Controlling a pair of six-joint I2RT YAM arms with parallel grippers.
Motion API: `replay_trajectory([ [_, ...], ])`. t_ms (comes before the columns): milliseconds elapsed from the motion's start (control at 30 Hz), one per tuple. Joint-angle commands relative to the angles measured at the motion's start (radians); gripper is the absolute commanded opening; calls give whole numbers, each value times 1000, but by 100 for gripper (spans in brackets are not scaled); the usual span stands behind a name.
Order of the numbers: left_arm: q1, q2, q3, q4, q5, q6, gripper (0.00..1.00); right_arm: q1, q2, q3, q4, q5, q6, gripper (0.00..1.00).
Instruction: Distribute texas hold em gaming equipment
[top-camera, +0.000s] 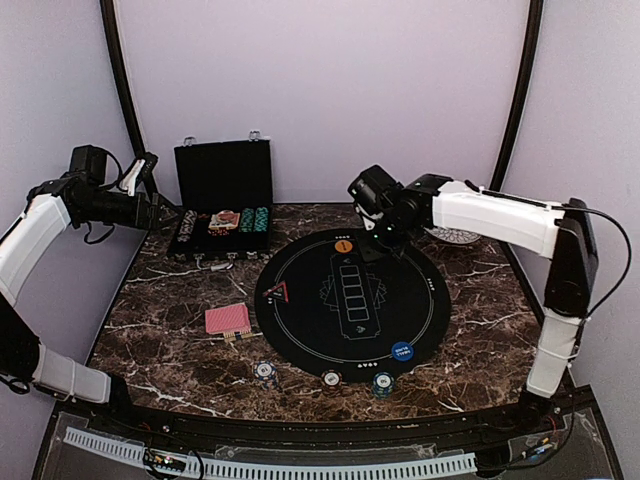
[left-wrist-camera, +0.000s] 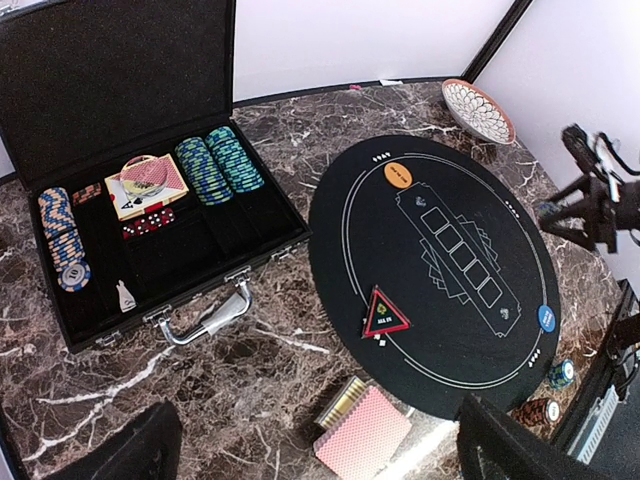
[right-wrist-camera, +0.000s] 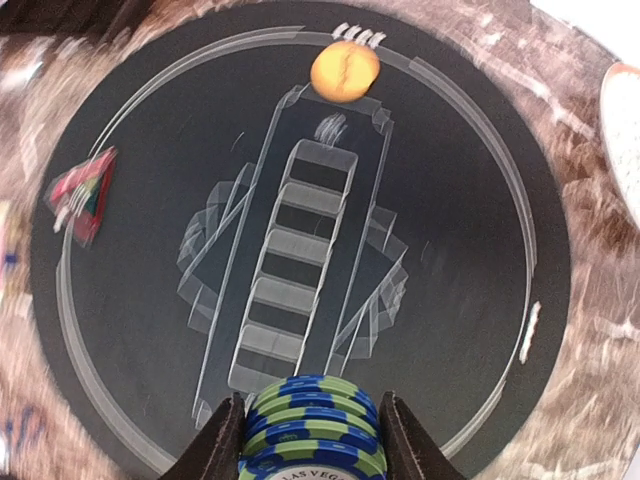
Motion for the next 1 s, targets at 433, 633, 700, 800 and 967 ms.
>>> replay_trajectory([
  [433,4,-43,28,-41,33,30,99,-234,612,588,39,-64,-127,12],
  [633,4,-33,37,-38,33,28,99,-246,653,563,62,-87,-126,11],
  [700,4,-31,37,-34,33,27,99,-247,659,546,75,-91,-129,11],
  [800,5,-28,37,-34,36,27,99,-249,669,535,87,-90,-132,12],
  [967,5,-29,30,-37,34,30,99,-258,690,530,95,-95,-134,27],
])
